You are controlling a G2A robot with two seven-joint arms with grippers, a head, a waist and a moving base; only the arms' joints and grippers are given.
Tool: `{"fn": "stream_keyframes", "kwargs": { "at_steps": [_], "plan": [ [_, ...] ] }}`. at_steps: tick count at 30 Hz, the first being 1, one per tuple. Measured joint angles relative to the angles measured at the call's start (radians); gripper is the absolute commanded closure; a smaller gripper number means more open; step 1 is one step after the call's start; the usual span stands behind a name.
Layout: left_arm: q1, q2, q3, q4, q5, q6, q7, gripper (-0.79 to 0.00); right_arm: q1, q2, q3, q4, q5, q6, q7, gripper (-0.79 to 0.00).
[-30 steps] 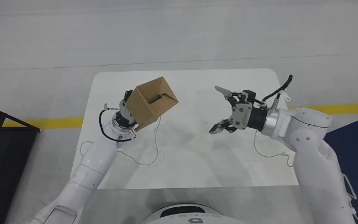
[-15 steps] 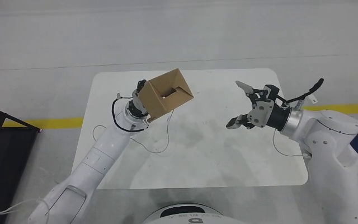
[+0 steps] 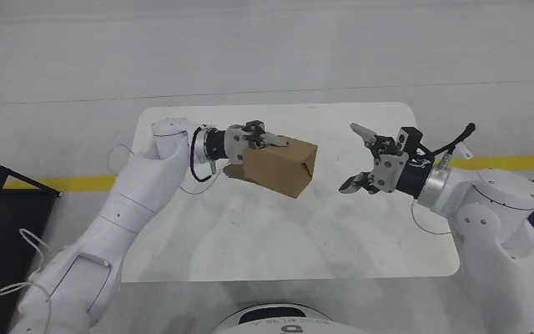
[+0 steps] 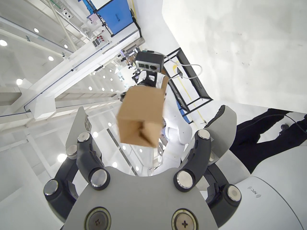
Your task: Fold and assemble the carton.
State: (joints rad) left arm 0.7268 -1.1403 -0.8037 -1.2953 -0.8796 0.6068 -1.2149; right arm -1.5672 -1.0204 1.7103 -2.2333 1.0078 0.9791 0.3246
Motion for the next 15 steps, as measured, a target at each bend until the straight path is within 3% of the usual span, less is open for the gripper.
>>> {"fn": "stream_keyframes", "kwargs": {
  "at_steps": [4,9,12,15],
  "plan": [
    [-0.169,0.016,0.178,0.068,0.424,-0.117,-0.114,0.000,-0.067,-0.006,0.066,-0.033,0.048,-0.039,-0.058,-0.785],
    [-0.381,-0.018,0.351,0.040,0.679,-0.141,-0.140,0.000,-0.159,-0.012,0.104,-0.104,0.067,-0.057,-0.129,-0.785],
    [-0.456,-0.057,0.440,-0.011,0.800,-0.135,-0.133,-0.219,-0.196,-0.016,0.108,-0.117,0.083,-0.072,-0.167,-0.785],
    [-0.488,-0.104,0.537,-0.036,0.899,-0.147,-0.146,-0.249,-0.205,-0.017,0.091,-0.117,0.074,-0.079,-0.190,-0.785]
  ]
}}
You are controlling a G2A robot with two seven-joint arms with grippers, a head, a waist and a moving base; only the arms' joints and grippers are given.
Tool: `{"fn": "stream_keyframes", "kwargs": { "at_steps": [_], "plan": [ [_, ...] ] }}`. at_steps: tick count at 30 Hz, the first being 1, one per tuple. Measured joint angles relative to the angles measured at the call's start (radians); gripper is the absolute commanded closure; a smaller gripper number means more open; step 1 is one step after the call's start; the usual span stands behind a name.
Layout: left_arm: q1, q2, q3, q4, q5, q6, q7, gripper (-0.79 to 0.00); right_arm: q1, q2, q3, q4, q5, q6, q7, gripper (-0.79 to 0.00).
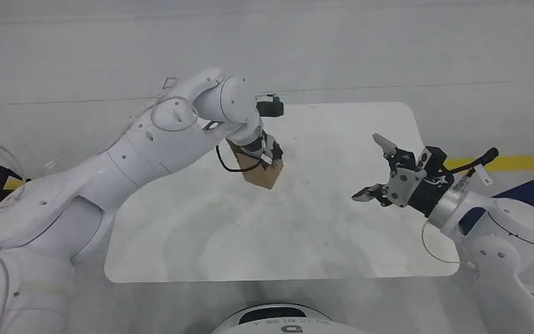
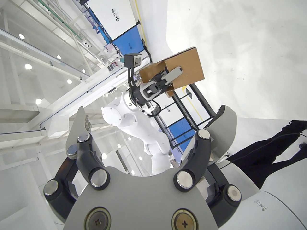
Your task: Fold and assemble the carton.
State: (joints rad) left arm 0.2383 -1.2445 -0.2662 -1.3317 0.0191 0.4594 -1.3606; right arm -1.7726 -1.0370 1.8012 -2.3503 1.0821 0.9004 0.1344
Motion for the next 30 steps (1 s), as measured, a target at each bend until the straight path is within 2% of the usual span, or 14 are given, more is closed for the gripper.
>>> {"fn": "stream_keyframes", "kwargs": {
  "at_steps": [2,3,5,7,8,12,16,20,23,27,30],
  "plan": [
    [-0.007,-0.031,0.050,0.001,0.039,-0.008,-0.008,-0.326,-0.001,0.000,-0.015,0.000,-0.007,-0.006,-0.010,-0.785],
    [-0.010,-0.052,0.078,0.007,0.059,-0.013,-0.013,-0.339,-0.003,-0.001,-0.025,0.000,-0.010,-0.012,-0.016,-0.785],
    [-0.004,-0.083,0.098,0.028,0.091,-0.023,-0.023,-0.409,-0.009,-0.002,-0.038,0.000,-0.011,-0.022,-0.025,-0.785],
    [0.011,-0.116,0.097,0.066,0.133,-0.036,-0.036,-0.760,-0.018,-0.003,-0.046,0.000,-0.012,-0.032,-0.036,-0.785],
    [0.013,-0.128,0.097,0.084,0.146,-0.040,-0.040,-0.785,-0.021,-0.004,-0.048,0.000,-0.013,-0.036,-0.040,-0.785],
    [-0.011,-0.170,0.080,0.154,0.125,-0.045,-0.045,-0.785,-0.034,-0.004,-0.042,0.000,-0.014,-0.050,-0.038,-0.785],
    [-0.050,-0.173,0.007,0.225,0.030,-0.041,-0.041,-0.785,-0.042,-0.004,-0.032,0.000,-0.015,-0.056,-0.022,-0.785],
    [-0.075,-0.131,-0.091,0.325,-0.058,-0.041,-0.041,-0.785,-0.029,0.002,-0.049,0.000,-0.056,-0.026,0.004,-0.785],
    [-0.061,-0.068,-0.174,0.415,-0.098,-0.051,-0.051,-0.785,-0.004,0.009,-0.092,0.000,-0.116,0.019,0.022,-0.785],
    [0.025,0.047,-0.317,0.482,-0.135,-0.084,-0.079,-0.785,0.073,0.023,-0.205,0.037,-0.248,0.049,0.072,-0.785],
    [0.133,0.127,-0.443,0.444,-0.186,-0.091,-0.071,-0.785,0.164,0.031,-0.323,0.096,-0.382,0.031,0.120,-0.785]
  ]
}}
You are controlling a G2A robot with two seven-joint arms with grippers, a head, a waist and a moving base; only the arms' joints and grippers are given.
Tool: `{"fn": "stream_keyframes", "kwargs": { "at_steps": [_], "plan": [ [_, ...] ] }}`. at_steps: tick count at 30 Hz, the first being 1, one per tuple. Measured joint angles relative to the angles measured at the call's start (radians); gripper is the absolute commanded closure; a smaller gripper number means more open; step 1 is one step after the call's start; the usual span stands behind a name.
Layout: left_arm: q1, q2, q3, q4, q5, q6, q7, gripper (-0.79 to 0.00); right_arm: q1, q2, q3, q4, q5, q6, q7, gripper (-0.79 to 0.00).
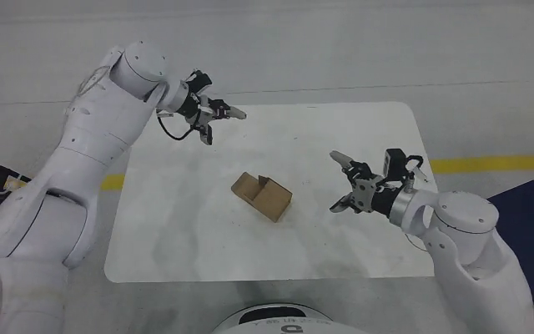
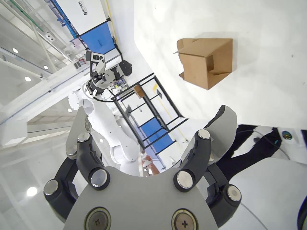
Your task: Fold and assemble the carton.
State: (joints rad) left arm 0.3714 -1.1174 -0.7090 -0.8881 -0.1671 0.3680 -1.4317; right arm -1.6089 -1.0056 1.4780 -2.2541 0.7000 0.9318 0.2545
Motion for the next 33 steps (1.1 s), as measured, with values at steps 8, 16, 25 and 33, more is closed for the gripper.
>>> {"fn": "stream_keyframes", "kwargs": {
  "at_steps": [8,16,25,33],
  "plan": [
    [0.409,0.153,-0.311,-0.336,-0.126,0.105,0.115,-0.785,0.124,0.003,-0.162,0.083,-0.166,0.003,0.023,-0.785],
    [0.784,0.213,-0.483,-0.635,-0.224,0.175,0.195,-0.785,0.182,0.016,-0.321,0.167,-0.349,0.003,0.086,-0.785],
    [0.771,0.179,-0.377,-0.617,-0.348,0.163,0.247,-0.785,0.392,0.000,-0.580,0.404,-0.670,-0.248,0.270,-0.785],
    [0.685,0.136,-0.233,-0.534,-0.374,0.186,0.294,-0.785,0.396,-0.008,-0.570,0.458,-0.658,-0.386,0.272,-0.785]
  ]
}}
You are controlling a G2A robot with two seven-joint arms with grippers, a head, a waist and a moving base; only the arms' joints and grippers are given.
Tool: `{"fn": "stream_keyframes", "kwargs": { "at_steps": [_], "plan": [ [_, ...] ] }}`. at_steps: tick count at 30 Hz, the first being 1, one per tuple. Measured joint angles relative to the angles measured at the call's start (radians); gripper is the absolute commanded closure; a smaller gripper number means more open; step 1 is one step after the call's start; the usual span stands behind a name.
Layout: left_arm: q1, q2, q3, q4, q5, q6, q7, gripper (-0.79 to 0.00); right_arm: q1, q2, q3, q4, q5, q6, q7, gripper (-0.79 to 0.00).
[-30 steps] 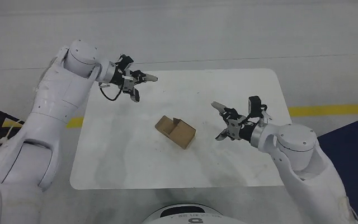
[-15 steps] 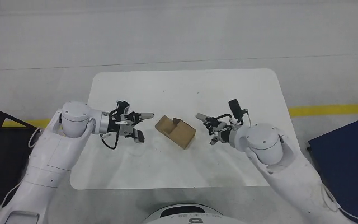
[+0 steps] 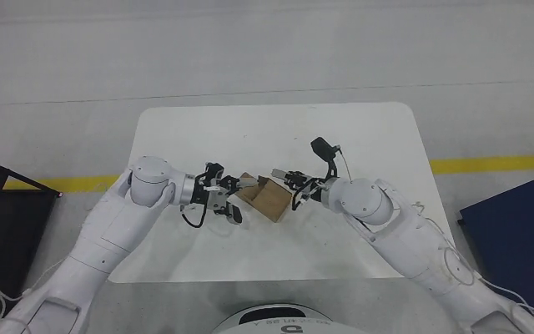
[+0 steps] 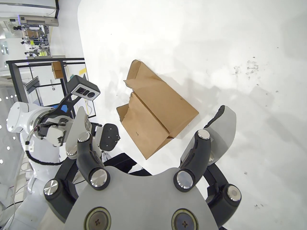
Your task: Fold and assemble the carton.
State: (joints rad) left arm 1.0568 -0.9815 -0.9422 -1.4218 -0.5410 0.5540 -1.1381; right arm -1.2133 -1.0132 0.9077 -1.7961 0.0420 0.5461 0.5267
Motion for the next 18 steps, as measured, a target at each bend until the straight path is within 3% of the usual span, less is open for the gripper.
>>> {"fn": "stream_keyframes", "kwargs": {
  "at_steps": [6,12,18],
  "plan": [
    [-0.028,-0.021,0.023,0.059,-0.041,0.001,0.099,-0.785,0.005,-0.002,-0.002,0.040,0.024,-0.082,0.084,-0.785],
    [-0.043,-0.034,0.040,0.089,-0.074,0.000,0.130,-0.785,-0.012,0.011,0.028,0.012,0.039,-0.164,0.221,-0.785],
    [-0.060,-0.042,0.054,0.112,-0.059,0.016,0.187,-0.785,-0.018,0.025,0.040,-0.018,-0.008,-0.183,0.353,-0.785]
  ]
}}
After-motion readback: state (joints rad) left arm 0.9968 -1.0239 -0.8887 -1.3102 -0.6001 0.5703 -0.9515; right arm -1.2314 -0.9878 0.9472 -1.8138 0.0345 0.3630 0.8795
